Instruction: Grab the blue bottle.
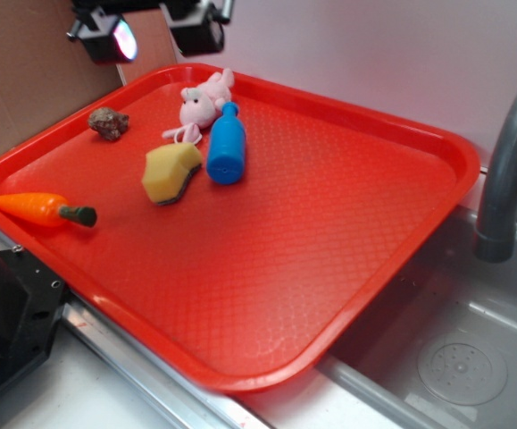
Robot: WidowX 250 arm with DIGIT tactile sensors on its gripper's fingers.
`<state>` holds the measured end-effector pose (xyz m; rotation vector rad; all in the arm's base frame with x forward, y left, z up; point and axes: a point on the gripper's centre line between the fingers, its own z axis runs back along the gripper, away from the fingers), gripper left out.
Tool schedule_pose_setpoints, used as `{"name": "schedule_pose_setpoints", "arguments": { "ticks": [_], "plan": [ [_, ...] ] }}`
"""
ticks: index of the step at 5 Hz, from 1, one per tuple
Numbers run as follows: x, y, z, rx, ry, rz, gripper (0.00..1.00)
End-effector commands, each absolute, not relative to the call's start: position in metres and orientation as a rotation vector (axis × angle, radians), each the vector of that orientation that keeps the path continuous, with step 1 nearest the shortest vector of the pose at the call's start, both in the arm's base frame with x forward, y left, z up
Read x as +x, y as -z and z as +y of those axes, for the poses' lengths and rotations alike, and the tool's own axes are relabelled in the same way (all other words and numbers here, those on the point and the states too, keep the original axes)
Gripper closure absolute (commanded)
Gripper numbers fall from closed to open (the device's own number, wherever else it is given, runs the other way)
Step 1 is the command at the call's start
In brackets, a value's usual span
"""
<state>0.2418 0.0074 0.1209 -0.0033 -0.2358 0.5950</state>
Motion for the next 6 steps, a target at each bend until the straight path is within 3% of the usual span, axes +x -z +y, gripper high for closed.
{"name": "schedule_pose_setpoints", "arguments": {
  "ticks": [1, 2, 3, 4, 5, 6],
  "plan": [
    [0.281, -0.069, 0.004, 0.006, -0.589, -0.184, 0.0],
    [0.287, -0.041, -0.006, 0.017, -0.563, -0.119, 0.0],
    [0.282, -0.027, -0.009, 0.039, -0.587, -0.057, 0.33],
    [0.281, -0.047, -0.013, 0.026, -0.557, -0.052, 1.0],
    [0.287, -0.084, -0.034, 0.01, -0.357, -0.028, 1.0],
    [0.276, -0.135, -0.047, -0.049, -0.107, -0.082, 1.0]
  ]
}}
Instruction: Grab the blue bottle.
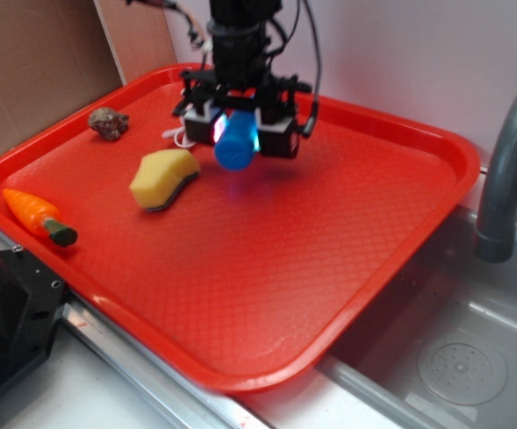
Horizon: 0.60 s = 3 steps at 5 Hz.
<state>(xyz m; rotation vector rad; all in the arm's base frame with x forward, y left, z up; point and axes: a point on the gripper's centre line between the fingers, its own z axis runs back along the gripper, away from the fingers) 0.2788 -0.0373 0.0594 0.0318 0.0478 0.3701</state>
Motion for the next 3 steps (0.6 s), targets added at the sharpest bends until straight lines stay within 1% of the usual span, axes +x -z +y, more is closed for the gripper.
{"name": "schedule_pose_setpoints", "arguments": {
  "ticks": [1, 2, 3],
  "plan": [
    [0.241, -0.185, -0.053, -0.043, -0.014, -0.108, 1.0],
    [0.219, -0.217, -0.049, -0.035, 0.057, -0.089, 1.0],
    [0.208, -0.225, -0.028, 0.015, 0.116, -0.072, 1.0]
  ]
}}
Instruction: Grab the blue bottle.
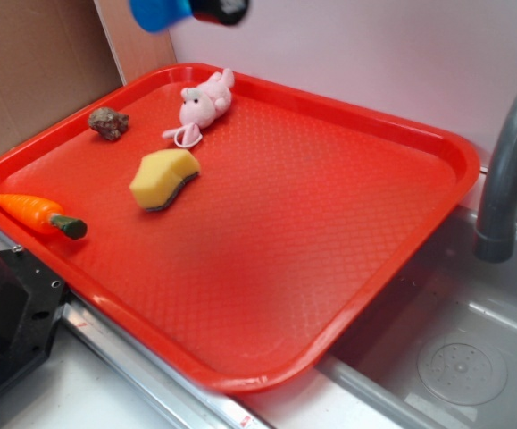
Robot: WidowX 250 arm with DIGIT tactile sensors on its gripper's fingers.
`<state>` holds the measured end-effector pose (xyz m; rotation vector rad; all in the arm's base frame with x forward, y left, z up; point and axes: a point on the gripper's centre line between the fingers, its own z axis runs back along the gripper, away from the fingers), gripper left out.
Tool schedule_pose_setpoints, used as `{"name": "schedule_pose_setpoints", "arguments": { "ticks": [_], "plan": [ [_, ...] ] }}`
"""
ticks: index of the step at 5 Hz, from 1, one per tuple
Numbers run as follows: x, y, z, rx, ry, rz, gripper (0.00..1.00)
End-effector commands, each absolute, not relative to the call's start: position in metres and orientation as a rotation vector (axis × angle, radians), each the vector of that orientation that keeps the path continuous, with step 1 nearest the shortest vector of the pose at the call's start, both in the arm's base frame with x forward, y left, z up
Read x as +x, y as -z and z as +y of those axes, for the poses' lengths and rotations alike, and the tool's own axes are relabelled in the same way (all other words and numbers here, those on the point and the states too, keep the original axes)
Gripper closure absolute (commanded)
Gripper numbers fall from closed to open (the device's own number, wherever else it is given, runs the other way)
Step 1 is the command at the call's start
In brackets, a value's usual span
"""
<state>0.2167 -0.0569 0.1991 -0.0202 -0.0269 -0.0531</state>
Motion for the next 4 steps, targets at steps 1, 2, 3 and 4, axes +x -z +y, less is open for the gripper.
{"name": "schedule_pose_setpoints", "arguments": {
  "ticks": [1, 2, 3, 4],
  "plan": [
    [0.211, -0.225, -0.005, 0.073, 0.111, -0.092, 1.0],
    [0.225, -0.223, 0.011, 0.081, 0.106, -0.118, 1.0],
    [0.231, -0.213, 0.018, 0.08, 0.074, -0.101, 1.0],
    [0.23, -0.207, 0.015, 0.067, 0.079, -0.091, 1.0]
  ]
}}
